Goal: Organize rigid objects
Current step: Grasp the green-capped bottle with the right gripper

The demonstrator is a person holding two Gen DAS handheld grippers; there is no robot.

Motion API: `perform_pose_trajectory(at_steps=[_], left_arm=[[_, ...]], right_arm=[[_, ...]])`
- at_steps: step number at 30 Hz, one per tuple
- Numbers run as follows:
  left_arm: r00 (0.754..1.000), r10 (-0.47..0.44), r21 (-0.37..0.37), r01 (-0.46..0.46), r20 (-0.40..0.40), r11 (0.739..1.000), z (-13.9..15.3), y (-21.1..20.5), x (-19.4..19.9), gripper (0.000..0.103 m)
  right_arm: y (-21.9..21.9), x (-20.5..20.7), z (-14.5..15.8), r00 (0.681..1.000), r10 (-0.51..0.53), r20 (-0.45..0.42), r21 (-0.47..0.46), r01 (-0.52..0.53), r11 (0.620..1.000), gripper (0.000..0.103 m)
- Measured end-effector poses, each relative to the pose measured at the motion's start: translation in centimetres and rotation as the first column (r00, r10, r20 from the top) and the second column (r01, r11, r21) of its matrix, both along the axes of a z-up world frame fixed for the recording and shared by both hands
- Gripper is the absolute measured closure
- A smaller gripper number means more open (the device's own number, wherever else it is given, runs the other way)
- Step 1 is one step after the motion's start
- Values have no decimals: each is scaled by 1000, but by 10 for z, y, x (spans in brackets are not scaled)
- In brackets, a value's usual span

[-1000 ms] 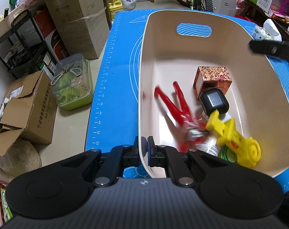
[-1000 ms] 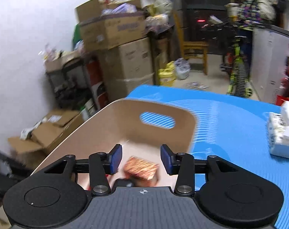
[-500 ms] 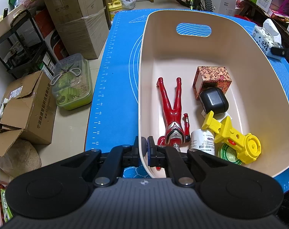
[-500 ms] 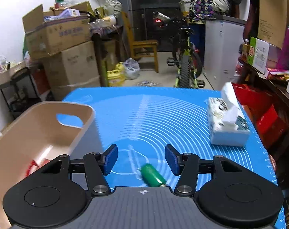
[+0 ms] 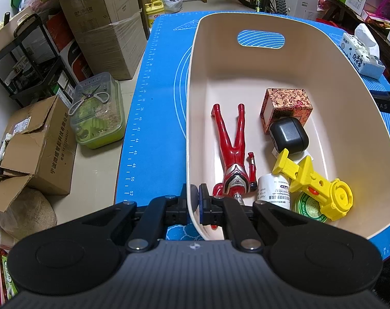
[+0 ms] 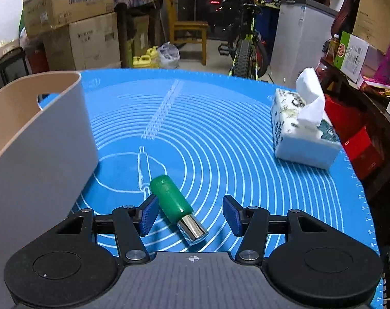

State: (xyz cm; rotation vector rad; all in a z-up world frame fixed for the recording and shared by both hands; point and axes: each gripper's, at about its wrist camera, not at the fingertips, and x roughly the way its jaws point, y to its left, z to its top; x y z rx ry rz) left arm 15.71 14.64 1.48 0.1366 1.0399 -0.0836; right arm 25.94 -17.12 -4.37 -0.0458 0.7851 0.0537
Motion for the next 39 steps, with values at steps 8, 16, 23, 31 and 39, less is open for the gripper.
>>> perform_pose_trajectory(at_steps=[8,16,23,31,39], left_arm=[[1000,2,0,-2,2,1000,0,0,0,95],[1000,2,-1,-2,2,1000,0,0,0,95],[1000,-1,2,1,4,1000,-1,1,-2,95],[1000,2,0,-2,3,1000,0,-1,-2,95],[1000,5,-2,-5,3,1000,0,-1,-2,95]], right_arm=[[2,4,-6,1000,4,-24,13,-3,1000,39],[7,10,-12,999,10,-41,12,-9,1000,45],[16,16,-16,997,33,-66,-6,-33,999,57],[14,17,-10,990,35,-136,58,-28,998,70],[7,-3,14,997,6,-73,88,0,996,70]])
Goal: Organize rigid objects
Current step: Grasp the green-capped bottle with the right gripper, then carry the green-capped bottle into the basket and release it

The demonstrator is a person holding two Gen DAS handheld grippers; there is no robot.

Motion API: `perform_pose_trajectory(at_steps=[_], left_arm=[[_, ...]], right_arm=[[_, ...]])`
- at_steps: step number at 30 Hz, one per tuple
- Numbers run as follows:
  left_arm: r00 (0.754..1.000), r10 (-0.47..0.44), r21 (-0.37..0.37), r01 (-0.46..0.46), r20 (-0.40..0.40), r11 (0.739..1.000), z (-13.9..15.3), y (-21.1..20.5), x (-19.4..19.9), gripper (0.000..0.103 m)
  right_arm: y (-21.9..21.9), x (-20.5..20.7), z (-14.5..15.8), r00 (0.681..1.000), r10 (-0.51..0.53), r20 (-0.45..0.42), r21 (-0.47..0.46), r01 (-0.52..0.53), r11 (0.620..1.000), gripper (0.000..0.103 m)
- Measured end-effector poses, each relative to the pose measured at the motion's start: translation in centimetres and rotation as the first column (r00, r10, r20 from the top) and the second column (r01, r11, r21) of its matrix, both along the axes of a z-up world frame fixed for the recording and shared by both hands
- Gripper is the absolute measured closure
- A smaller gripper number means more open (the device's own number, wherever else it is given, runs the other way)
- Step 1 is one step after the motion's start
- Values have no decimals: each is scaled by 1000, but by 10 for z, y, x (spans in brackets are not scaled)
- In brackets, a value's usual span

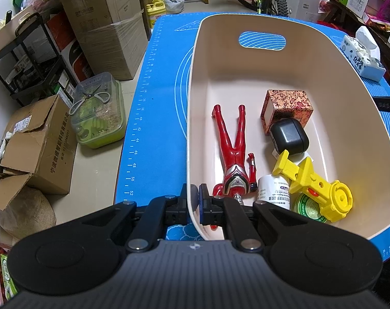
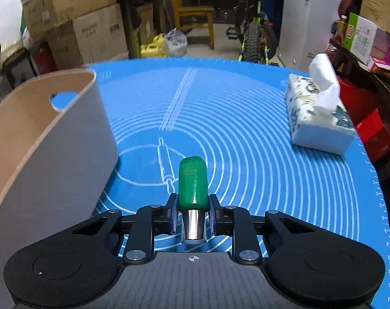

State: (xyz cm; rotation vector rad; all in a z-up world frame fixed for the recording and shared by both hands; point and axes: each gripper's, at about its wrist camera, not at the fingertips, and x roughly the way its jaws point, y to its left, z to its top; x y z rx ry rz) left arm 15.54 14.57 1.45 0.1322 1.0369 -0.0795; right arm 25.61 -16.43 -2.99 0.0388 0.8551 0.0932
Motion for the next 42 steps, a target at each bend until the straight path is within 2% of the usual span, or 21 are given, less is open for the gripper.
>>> perform_pose_trajectory(at_steps=[4,8,13,18,22,29,32,38,39,42], left_arm=[[1000,2,-5,-2,1,1000,1,0,1,95],[1000,5,-11,-5,1,1000,1,0,1,95],[1000,7,-11,-7,2,1000,1,0,1,95],[1000,7,-10,-7,3,1000,1,0,1,95],[1000,4,-8,-4,4,1000,0,0,1,95],[1000,5,-7,-5,5,1000,1,1,1,95],[1000,8,-7,-8,5,1000,1,1,1,95],[1000,20,-7,-20,4,1000,1,-1,2,95],[1000,22,-5,-22,3,1000,2,-1,1,95],[1000,28,-6,-28,8,1000,4,-1,-1,95]], right_arm=[[-4,-12,19,999,-16,49,22,15,1000,70],[5,-29,50,991,-10,137,50,3,999,70],[26,-52,84,974,43,223,112,-70,991,70],[58,-70,106,955,117,273,123,-156,980,70],[86,-75,105,952,170,254,123,-206,971,70],[141,-80,86,946,275,172,35,-285,958,70],[160,-77,76,942,317,108,-17,-317,948,70],[164,-78,66,950,310,39,-8,-310,951,70],[160,-79,67,954,298,42,0,-298,954,69],[149,-84,76,964,257,64,43,-260,965,47]])
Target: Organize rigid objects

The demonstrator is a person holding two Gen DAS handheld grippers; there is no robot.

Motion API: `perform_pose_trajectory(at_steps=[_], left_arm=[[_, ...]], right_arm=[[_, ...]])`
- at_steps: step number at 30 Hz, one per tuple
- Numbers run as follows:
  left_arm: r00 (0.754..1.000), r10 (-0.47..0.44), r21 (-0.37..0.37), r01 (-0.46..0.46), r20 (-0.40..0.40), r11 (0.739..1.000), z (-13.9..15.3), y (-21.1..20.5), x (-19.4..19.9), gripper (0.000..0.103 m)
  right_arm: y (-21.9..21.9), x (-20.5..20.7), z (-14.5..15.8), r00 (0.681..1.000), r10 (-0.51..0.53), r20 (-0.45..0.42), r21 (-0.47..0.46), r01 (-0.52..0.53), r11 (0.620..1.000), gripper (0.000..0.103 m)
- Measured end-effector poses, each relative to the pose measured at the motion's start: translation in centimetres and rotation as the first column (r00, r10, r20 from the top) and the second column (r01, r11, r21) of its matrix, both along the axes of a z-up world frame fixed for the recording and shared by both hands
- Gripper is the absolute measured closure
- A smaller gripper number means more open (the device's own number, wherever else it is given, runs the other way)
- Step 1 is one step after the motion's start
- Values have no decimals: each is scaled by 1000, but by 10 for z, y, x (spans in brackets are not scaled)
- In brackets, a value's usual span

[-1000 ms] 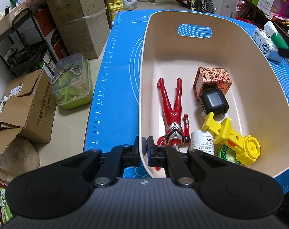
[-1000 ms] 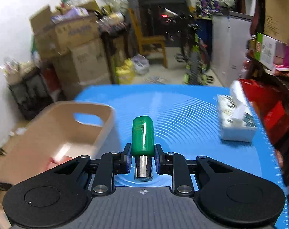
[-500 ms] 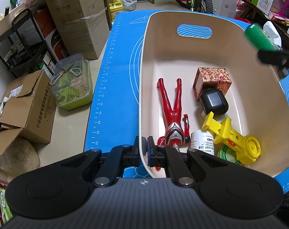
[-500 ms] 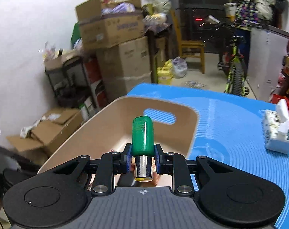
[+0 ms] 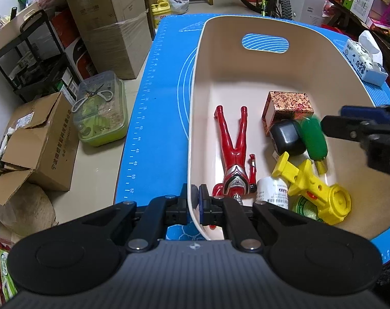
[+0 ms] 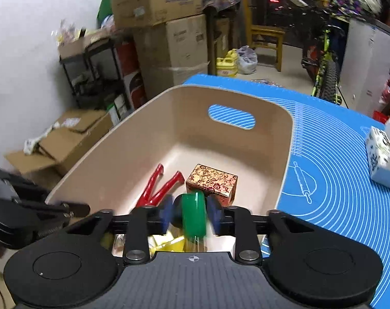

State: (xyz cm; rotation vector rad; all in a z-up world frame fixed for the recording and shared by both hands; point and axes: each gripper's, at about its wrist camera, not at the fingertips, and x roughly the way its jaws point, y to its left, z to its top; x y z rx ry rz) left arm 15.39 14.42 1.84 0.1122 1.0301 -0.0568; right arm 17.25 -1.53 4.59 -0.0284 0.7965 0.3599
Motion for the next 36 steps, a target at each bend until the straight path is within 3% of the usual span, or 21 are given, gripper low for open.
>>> perform_pose_trajectory(at_steps=[4,5,7,14,23,36], left_arm=[[1000,1,-9,-1,18,1000,8,-1,-8,86],[1000,0,-16,1,25,1000,12,-2,-11,71],[999,1,-25,0,54,1000,22,-5,-19,52],[992,-38,-26,42,124,999,48,-31,-51,35],[981,-39,-61,51,189,997,69,-47,-95,34],[971,-12,-63,28,241,998,71,-53,-161,27]], right_arm=[[-12,-12,11,998,-51,26,20,51,999,38],[-14,-16,13,997,-67,33,21,66,998,36],[-21,-26,20,994,-98,42,26,97,995,34],[-45,-65,42,980,-179,86,30,177,984,27],[-72,-122,61,964,-239,115,19,238,971,23],[-80,-202,56,956,-267,122,-8,270,963,23]])
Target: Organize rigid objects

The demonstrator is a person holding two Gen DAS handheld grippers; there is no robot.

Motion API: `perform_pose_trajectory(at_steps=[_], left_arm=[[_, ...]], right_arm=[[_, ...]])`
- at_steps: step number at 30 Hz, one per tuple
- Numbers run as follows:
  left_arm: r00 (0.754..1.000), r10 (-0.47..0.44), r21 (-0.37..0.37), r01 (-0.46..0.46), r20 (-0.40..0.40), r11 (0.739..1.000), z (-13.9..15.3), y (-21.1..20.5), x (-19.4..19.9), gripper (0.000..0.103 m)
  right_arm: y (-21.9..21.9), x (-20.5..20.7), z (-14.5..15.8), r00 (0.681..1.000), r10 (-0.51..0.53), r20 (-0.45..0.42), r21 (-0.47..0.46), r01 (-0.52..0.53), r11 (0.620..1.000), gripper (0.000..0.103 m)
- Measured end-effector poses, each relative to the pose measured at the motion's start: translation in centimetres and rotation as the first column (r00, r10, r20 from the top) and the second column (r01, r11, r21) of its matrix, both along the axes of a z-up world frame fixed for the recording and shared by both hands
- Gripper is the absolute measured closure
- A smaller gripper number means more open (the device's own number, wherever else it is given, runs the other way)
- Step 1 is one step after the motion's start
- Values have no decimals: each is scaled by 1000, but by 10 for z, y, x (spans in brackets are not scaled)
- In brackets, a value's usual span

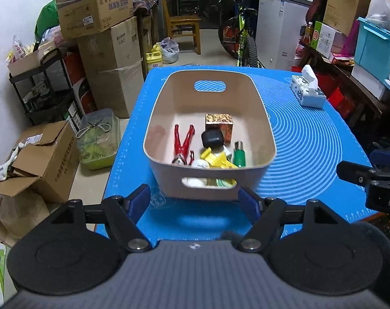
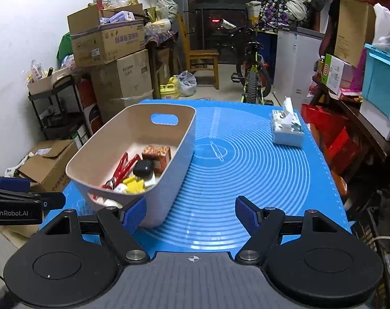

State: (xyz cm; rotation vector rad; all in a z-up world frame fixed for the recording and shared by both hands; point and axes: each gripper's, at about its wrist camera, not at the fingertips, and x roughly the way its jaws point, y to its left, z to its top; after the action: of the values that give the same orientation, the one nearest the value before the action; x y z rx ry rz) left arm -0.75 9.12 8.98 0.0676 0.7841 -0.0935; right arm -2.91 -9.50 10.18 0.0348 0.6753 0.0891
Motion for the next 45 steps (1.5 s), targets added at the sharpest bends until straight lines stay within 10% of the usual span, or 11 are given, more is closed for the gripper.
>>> perform_pose_trajectory(at_steps=[45], left_arm=[[998,-37,21,36,42,999,-39,-15,-58,26]], right_arm=[[-11,-63,-47,999,-43,0,-20,43,999,23]])
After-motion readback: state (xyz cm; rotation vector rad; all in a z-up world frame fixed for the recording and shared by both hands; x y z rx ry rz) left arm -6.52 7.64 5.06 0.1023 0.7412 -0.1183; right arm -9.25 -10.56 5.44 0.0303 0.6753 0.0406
